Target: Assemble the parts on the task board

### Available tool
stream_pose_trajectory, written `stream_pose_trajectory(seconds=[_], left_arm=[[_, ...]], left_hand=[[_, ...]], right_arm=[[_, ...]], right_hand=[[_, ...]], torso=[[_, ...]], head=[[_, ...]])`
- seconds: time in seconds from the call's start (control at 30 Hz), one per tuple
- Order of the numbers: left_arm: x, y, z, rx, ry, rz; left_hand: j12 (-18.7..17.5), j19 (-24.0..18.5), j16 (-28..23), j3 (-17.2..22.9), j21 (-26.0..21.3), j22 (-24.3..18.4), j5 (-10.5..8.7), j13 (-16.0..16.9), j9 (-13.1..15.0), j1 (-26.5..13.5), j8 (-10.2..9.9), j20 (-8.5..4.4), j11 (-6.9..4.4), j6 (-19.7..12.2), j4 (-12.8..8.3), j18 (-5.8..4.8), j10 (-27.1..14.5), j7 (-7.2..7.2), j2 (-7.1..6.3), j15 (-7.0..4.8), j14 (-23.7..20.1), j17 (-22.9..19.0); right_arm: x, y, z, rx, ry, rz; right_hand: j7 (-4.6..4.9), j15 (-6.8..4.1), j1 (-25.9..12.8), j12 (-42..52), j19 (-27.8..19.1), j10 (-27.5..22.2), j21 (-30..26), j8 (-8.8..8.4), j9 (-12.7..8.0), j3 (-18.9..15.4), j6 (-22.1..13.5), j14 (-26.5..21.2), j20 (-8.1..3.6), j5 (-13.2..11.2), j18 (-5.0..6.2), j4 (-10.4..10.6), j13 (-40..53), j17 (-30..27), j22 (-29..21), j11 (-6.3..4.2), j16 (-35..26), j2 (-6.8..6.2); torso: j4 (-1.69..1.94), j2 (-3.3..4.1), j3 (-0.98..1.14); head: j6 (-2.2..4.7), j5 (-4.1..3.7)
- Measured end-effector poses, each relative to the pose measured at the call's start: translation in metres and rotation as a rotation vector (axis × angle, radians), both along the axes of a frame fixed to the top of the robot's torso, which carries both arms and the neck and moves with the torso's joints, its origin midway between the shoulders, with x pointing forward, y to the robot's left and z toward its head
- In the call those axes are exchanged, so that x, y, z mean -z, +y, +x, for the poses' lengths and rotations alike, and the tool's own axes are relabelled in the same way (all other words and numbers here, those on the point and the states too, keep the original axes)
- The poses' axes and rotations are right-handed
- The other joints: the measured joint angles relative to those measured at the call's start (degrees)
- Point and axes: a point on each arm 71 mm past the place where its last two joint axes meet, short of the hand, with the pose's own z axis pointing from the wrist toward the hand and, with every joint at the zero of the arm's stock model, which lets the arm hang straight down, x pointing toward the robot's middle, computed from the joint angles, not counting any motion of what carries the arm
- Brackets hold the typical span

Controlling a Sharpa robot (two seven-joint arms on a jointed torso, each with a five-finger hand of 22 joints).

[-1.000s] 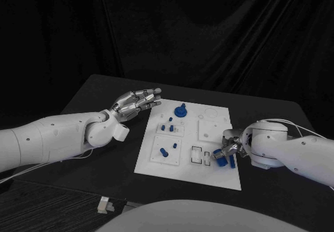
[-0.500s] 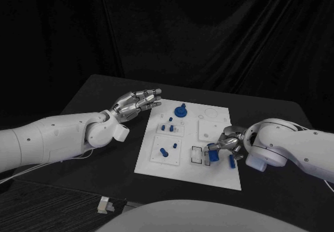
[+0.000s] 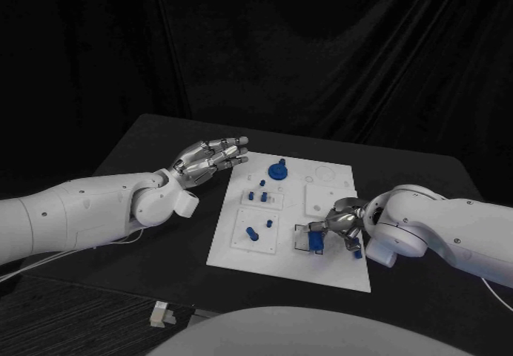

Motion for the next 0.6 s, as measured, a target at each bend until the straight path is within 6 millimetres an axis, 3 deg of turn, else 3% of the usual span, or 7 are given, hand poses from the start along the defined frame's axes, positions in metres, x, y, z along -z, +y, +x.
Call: stream_pose_trajectory(seconds=[0.23,0.27,0.3,0.33,0.43,0.6], left_arm=[[0.0003,-0.0002,-0.0001,0.001,0.001,0.000],[0.0003,-0.0002,-0.0001,0.001,0.001,0.000],[0.0004,-0.0002,-0.0001,0.001,0.002,0.000],[0.0004,-0.0002,-0.0001,0.002,0.002,0.000],[0.0005,-0.0002,-0.0002,0.002,0.003,0.000],[0.0007,-0.0006,-0.0003,0.004,0.005,0.000]], left_hand=[[0.00,0.00,0.00,0.00,0.00,-0.03,0.01,0.00,0.00,0.00,0.00,0.00,0.00,0.00,0.00,0.00,0.00,0.00,0.00,0.00,0.00,0.00],[0.00,0.00,0.00,0.00,0.00,-0.03,0.01,0.00,0.00,0.00,0.00,0.00,0.00,0.00,0.00,-0.01,0.00,0.00,0.00,0.00,0.00,0.00],[0.00,0.00,0.00,0.00,0.00,-0.03,0.01,0.00,0.00,0.00,0.00,0.00,0.00,0.00,0.00,0.00,0.00,0.00,0.00,0.00,0.00,0.00],[0.00,0.00,0.00,0.00,0.00,-0.03,0.01,0.00,0.00,0.00,0.00,0.00,0.00,0.00,0.00,0.00,0.00,0.00,0.00,0.00,0.00,0.00],[0.00,0.00,0.00,0.00,0.00,-0.03,0.01,0.00,0.00,0.00,0.00,0.00,0.00,0.00,0.00,0.00,0.00,0.00,0.00,0.00,0.00,0.00],[0.00,0.00,0.00,0.00,0.00,-0.11,0.01,0.00,0.00,0.00,0.00,0.00,0.00,0.00,0.00,0.00,0.00,0.00,0.00,0.00,0.00,0.00]], right_arm=[[0.0054,0.0041,-0.0004,-0.009,0.002,-0.008],[0.0057,0.0046,-0.0001,-0.011,0.000,-0.010],[0.0060,0.0050,0.0001,-0.013,-0.003,-0.012],[0.0063,0.0056,0.0003,-0.016,-0.007,-0.015],[0.0065,0.0067,0.0010,-0.022,-0.017,-0.022],[0.0063,0.0081,0.0020,-0.031,-0.032,-0.029]], right_hand=[[0.26,0.00,-0.68,0.00,-0.27,0.00,-0.66,0.00,0.78,0.63,-0.50,0.00,-0.26,-3.43,0.00,-0.61,0.00,0.00,0.00,0.00,-0.01,0.67],[0.19,0.00,-0.68,0.00,-0.28,0.00,-0.66,0.00,0.82,0.81,-0.60,0.00,-0.26,-4.63,0.00,-0.63,0.00,0.00,0.00,0.00,-0.01,0.68],[0.34,0.00,-1.43,0.00,-0.27,0.00,-0.67,0.00,0.91,2.44,-0.75,0.00,-0.26,-7.34,0.01,-0.70,0.00,0.00,0.00,0.00,-0.01,1.16],[0.20,0.00,-2.44,0.00,-0.27,0.00,-0.67,0.00,1.96,4.02,-0.99,0.00,-0.25,-8.83,0.00,-1.03,0.00,0.00,0.00,0.00,-0.01,0.99],[0.31,0.00,-2.81,0.00,-0.26,0.00,-1.45,0.00,2.07,4.90,-1.12,0.00,-0.25,-11.14,0.00,-0.60,0.00,0.00,0.00,0.00,-0.01,1.27],[0.41,0.00,-3.26,0.00,-0.26,0.00,-1.45,0.00,2.40,5.68,-2.62,0.00,-0.25,-11.95,0.00,0.18,0.00,0.00,0.00,0.00,-0.71,1.72]], torso=[[0.03,0.02,-0.01],[0.03,0.02,-0.01],[0.03,0.02,-0.01],[0.02,0.02,-0.01],[0.01,0.02,-0.01],[-0.04,0.02,-0.01]], head=[[0.00,-0.13],[0.00,-0.13],[0.00,-0.13],[0.00,-0.13],[0.00,-0.10],[0.00,0.02]])
